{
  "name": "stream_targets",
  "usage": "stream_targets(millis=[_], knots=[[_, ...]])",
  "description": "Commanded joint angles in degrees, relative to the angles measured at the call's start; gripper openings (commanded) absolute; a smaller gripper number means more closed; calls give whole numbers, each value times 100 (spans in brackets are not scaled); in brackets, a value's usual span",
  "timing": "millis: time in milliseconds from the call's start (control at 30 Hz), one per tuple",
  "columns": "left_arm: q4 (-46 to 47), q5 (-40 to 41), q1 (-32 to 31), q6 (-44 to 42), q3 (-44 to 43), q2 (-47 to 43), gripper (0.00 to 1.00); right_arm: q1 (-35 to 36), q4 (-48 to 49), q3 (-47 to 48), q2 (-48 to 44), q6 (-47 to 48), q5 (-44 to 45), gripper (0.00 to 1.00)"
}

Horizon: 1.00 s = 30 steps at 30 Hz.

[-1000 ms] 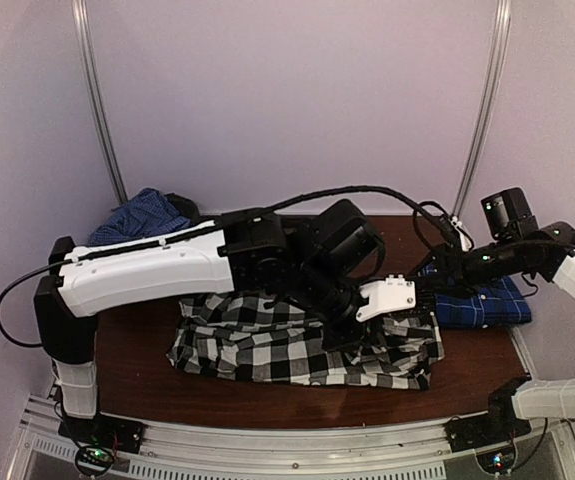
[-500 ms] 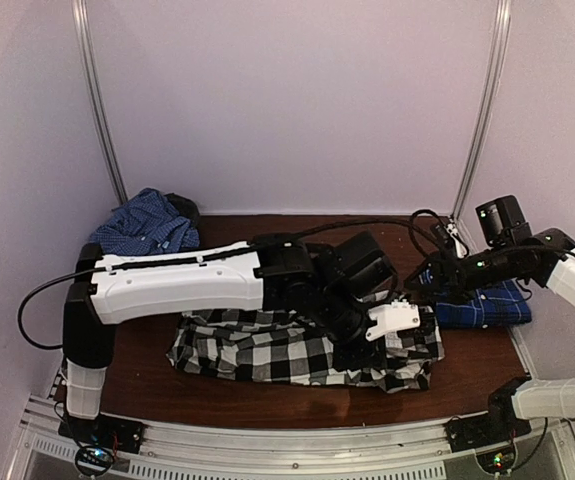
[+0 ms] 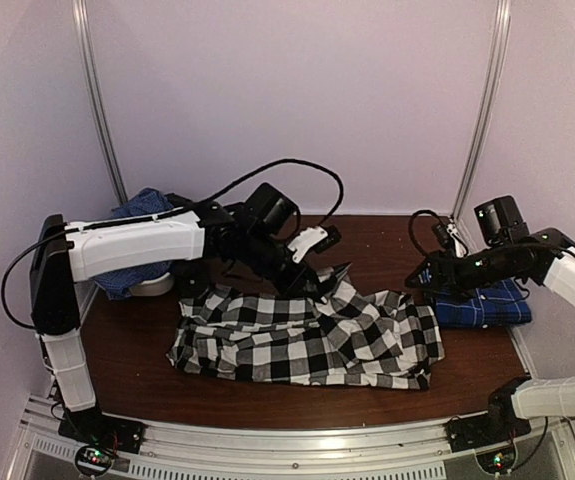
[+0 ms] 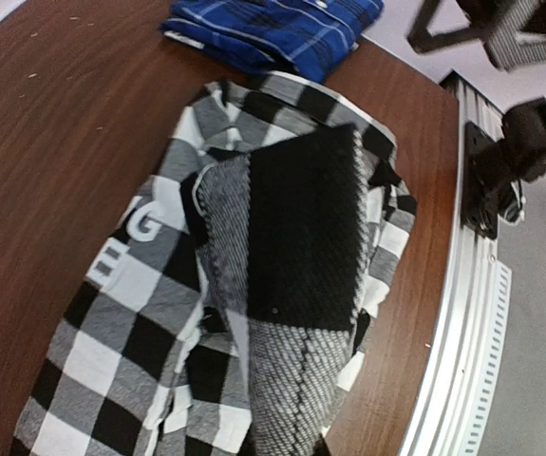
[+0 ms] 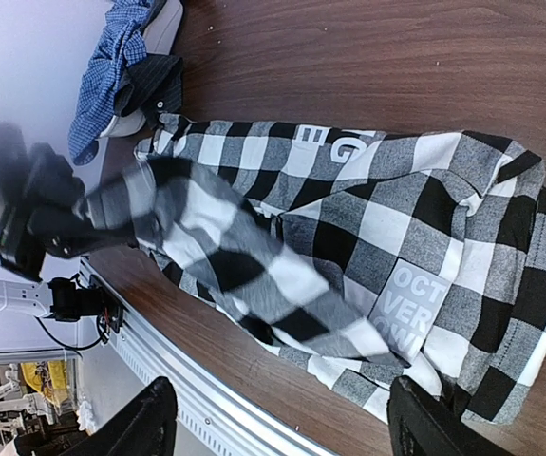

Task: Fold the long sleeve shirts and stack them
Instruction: Fold the sleeve of the rectangle-folded shirt.

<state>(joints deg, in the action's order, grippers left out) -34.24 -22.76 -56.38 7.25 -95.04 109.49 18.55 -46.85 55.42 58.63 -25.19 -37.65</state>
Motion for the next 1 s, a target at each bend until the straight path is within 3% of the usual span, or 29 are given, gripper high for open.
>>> stream_targets(millis=[0, 267, 967], knots=[[906, -50, 533, 739, 538, -544, 0, -53, 184, -145, 56, 84, 125, 77], [1189, 161, 1146, 950, 1408, -1005, 0, -53, 697, -602, 162, -2, 77, 76], [1489, 602, 1488, 1865, 2372, -1606, 0, -53, 1671, -1037, 890, 142, 197, 76]])
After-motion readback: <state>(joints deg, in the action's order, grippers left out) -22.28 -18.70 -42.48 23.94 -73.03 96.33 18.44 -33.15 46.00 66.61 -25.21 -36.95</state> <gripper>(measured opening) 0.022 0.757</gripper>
